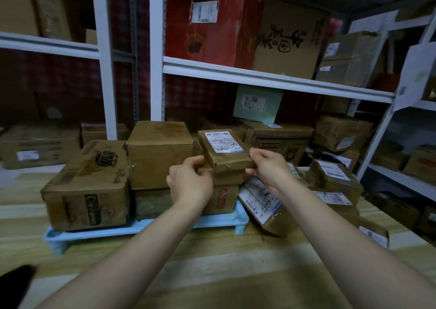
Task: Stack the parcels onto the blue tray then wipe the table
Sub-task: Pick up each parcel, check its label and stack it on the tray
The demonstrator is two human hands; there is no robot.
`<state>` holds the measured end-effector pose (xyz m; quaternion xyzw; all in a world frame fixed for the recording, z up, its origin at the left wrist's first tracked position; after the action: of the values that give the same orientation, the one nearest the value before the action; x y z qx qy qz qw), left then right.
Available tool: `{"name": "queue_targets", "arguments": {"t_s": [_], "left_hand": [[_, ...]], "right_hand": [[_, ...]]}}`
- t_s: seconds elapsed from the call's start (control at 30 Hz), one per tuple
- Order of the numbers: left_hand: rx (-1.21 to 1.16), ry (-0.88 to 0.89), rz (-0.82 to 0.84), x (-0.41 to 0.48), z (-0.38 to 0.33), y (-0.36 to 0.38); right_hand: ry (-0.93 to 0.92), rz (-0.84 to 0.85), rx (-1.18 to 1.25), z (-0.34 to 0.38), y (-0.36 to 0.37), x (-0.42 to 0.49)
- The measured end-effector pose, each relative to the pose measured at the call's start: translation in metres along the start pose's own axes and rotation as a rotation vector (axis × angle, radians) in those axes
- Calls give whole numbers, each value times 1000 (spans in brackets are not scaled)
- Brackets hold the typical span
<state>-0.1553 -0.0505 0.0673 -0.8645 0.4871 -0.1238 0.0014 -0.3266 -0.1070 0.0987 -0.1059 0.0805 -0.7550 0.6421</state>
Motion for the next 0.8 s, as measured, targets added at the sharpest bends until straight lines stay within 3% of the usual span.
{"name": "queue_targets", "arguments": {"t_s": [0.23, 0.37, 0.5, 0.7, 0.8], "left_hand": [[-41, 18, 4, -1, 11, -7], [-84, -6, 2, -2, 13, -7], [-98, -43, -37, -9, 9, -6], [-105, -102, -83, -28, 1, 1], [-125, -146, -14, -39, 5, 20]], "right_hand": [[-116, 107, -262, -2, 27, -10], [-152, 63, -373, -6, 31, -15], [-132, 133, -377, -4, 21, -22], [-34, -204, -299, -26, -36, -19], [55, -219, -362, -49, -61, -21]]}}
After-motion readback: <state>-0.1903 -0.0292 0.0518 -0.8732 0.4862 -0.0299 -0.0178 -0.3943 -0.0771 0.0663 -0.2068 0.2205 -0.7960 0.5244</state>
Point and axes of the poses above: each hand's wrist, its own x-axis towards the middle knuckle, its own y-axis out of the palm, z = x × y, the point moved 2 cm from there along x, towards the middle knuckle, and after that the axes turned 10 degrees about -x, right-handed, at the moved point
